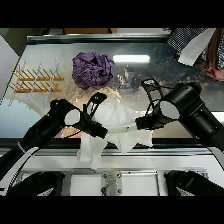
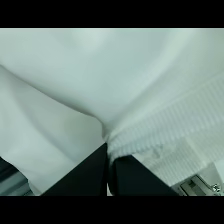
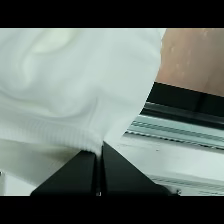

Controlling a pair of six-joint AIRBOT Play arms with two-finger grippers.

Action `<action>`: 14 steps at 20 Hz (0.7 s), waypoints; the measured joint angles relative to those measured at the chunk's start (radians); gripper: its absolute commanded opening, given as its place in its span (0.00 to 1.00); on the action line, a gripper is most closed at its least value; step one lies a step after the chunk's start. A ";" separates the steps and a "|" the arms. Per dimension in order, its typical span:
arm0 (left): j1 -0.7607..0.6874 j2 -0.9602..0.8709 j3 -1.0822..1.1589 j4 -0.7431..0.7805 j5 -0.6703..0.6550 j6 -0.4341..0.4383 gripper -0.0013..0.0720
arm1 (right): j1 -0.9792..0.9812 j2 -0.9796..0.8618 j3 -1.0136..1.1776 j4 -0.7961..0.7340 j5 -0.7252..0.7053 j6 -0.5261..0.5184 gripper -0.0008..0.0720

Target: Fold the clothes and pants, and hang the long-sleeved shirts on hangers.

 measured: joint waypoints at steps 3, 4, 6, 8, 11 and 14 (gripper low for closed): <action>-0.011 -0.027 0.025 -0.005 0.008 0.000 0.05 | 0.005 0.002 -0.014 0.023 -0.015 0.013 0.04; -0.009 -0.035 0.041 -0.005 0.010 0.000 0.05 | 0.006 0.002 -0.016 0.024 -0.018 0.013 0.04; 0.004 -0.046 0.072 -0.006 0.010 0.000 0.74 | 0.006 0.002 -0.018 0.029 -0.024 0.016 0.04; 0.023 -0.044 0.094 -0.009 0.009 0.005 0.89 | 0.007 0.002 -0.020 0.034 -0.027 0.017 0.04; 0.064 -0.010 0.111 -0.013 0.006 0.013 0.89 | 0.007 0.002 -0.021 0.036 -0.029 0.020 0.04; 0.126 0.055 0.116 -0.012 0.008 0.016 0.89 | 0.007 0.002 -0.021 0.039 -0.031 0.020 0.04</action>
